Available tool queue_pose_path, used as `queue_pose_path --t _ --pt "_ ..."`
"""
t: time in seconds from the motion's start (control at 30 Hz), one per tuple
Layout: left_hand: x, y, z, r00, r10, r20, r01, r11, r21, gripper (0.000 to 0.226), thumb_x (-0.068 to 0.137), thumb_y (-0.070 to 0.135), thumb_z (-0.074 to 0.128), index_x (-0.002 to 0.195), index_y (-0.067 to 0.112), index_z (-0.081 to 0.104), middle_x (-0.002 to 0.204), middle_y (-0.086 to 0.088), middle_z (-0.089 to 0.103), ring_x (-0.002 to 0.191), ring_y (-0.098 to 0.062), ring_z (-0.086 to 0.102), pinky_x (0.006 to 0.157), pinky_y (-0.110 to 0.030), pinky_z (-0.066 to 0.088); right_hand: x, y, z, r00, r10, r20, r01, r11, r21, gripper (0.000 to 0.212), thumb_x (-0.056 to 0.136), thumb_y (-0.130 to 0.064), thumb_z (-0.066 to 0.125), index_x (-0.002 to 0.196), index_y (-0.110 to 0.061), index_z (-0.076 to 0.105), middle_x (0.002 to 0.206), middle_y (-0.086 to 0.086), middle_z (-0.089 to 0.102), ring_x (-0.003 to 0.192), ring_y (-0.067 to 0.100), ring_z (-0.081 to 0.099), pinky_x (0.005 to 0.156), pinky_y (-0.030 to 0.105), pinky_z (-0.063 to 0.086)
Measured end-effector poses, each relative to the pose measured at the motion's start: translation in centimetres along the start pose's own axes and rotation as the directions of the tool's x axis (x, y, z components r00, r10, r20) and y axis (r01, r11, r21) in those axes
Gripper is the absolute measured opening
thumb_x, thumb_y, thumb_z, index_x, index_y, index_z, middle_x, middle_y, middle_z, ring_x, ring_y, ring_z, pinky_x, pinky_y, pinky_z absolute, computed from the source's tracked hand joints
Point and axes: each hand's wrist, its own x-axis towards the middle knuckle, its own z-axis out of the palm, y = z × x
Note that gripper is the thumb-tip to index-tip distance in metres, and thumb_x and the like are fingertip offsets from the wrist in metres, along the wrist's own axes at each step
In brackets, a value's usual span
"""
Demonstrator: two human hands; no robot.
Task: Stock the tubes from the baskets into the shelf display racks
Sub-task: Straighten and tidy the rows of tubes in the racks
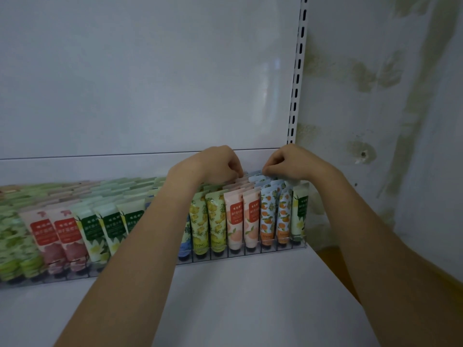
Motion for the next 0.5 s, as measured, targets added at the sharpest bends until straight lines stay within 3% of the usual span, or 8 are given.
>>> queue_pose_path --t 0.2,0.37,0.5 --pt "-0.06 0.04 0.05 1.000 0.007 0.000 -0.007 1.000 -0.004 0.024 0.090 0.012 0.051 0.106 0.018 0.068 0.109 0.002 0.065 0.090 -0.011 0.053 0.079 -0.023 0.040 -0.08 -0.08 0.04 1.000 -0.017 0.014 0.017 1.000 -0.003 0.007 0.084 -0.021 0.064 0.082 -0.025 0.069 0.074 -0.014 0.063 0.071 0.000 0.057 0.056 0.017 0.039" --pt "-0.09 -0.01 0.02 1.000 0.016 -0.021 -0.016 0.999 -0.029 0.021 0.090 0.013 0.053 0.102 0.020 0.068 0.100 0.005 0.064 0.085 -0.009 0.053 0.075 -0.022 0.039 -0.24 -0.67 -0.15 0.996 -0.079 0.050 0.075 0.994 0.079 0.027 0.086 -0.014 0.058 0.077 -0.037 0.068 0.081 -0.018 0.065 0.077 -0.002 0.060 0.062 0.013 0.043" --pt "-0.17 0.23 -0.08 0.999 0.035 -0.014 -0.036 0.999 -0.036 0.020 0.089 0.014 0.054 0.099 0.021 0.069 0.092 0.007 0.061 0.083 -0.009 0.054 0.074 -0.022 0.039 -0.24 -0.89 0.15 0.989 -0.092 0.115 0.088 0.995 0.038 0.032 0.086 -0.011 0.057 0.072 -0.038 0.065 0.084 -0.018 0.062 0.080 -0.001 0.057 0.064 0.016 0.043"
